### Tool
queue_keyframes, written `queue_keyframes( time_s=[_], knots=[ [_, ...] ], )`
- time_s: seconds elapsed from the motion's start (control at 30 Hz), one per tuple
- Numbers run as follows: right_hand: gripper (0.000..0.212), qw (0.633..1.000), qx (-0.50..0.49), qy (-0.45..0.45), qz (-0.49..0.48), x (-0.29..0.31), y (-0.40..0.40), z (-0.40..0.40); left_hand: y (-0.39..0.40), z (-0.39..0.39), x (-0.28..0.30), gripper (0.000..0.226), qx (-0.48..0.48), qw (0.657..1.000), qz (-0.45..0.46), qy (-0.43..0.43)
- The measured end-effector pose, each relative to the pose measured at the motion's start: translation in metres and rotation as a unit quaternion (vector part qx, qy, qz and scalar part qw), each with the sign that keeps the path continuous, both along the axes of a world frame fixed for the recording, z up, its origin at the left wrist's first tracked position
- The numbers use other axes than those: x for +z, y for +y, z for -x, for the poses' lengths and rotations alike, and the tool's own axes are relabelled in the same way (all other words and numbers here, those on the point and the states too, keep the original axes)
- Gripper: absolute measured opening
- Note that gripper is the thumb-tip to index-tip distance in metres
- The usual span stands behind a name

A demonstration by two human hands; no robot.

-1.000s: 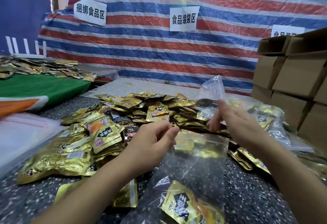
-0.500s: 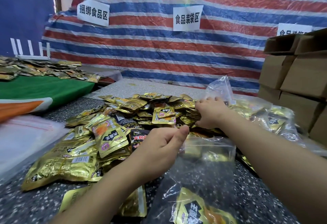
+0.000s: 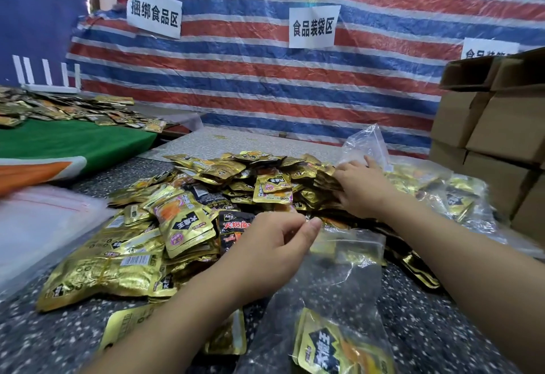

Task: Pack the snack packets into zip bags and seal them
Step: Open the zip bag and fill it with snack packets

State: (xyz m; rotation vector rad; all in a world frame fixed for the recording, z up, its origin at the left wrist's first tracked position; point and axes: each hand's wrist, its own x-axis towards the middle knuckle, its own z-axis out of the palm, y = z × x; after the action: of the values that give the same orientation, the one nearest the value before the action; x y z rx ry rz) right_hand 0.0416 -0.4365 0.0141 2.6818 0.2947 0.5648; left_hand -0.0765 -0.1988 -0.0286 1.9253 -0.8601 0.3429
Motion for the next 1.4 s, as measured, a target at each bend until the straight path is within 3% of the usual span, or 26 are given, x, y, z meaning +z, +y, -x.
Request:
queue_keyframes(
  time_s=[0.1,0.2,0.33,0.43,0.5,0.6,0.67,0.73,0.9,1.07,1.2,1.33,1.4],
  knots=[
    [0.015,0.978,0.039,-0.007,-0.206,0.007,0.002,0.017,0.000,0.000,0.000,0.048,0.003,1.000,0.000,0.002],
    [0.004,0.882,0.082,-0.016,-0.463,0.013,0.004,0.038,0.000,0.000,0.000,0.047,0.003,1.000,-0.001,0.014],
    [0.013,0.701,0.099,-0.024,-0.706,0.016,0.003,0.067,0.000,0.000,0.000,0.045,0.004,1.000,-0.008,0.018],
    [0.023,0.482,0.129,0.014,-0.866,0.018,0.005,0.087,0.001,0.001,0.000,0.042,0.003,1.000,-0.022,0.020],
    [0.025,0.375,0.115,0.012,-0.920,0.019,0.005,0.101,0.001,0.002,0.000,0.039,0.001,0.999,-0.025,0.028],
    [0.022,0.268,0.103,0.021,-0.958,0.014,0.002,0.124,0.002,0.004,0.002,0.035,-0.004,0.999,-0.034,0.031],
    [0.015,0.228,0.113,0.040,-0.966,0.009,0.001,0.137,0.002,0.006,0.003,0.028,-0.009,0.999,-0.036,0.032],
    [0.012,0.251,0.127,0.058,-0.958,0.003,0.001,0.144,0.002,0.007,0.004,0.020,-0.012,0.999,-0.041,0.029],
    [0.013,0.377,0.217,0.035,-0.900,-0.008,-0.001,0.146,0.003,0.009,0.005,0.011,-0.018,0.998,-0.055,0.020],
    [0.038,0.582,0.241,0.041,-0.776,-0.014,-0.002,0.150,0.003,0.008,0.005,0.010,-0.030,0.999,-0.039,0.023],
    [0.029,0.641,0.241,0.110,-0.720,-0.018,0.005,0.154,0.004,0.007,0.006,0.015,-0.030,0.999,-0.024,0.033],
    [0.016,0.736,0.214,0.151,-0.624,-0.016,0.007,0.160,0.003,0.006,0.005,0.038,-0.017,0.999,0.011,0.042],
    [0.015,0.751,0.201,0.153,-0.610,-0.014,0.007,0.162,0.003,0.006,0.005,0.044,-0.002,0.999,0.014,0.040]
  ],
)
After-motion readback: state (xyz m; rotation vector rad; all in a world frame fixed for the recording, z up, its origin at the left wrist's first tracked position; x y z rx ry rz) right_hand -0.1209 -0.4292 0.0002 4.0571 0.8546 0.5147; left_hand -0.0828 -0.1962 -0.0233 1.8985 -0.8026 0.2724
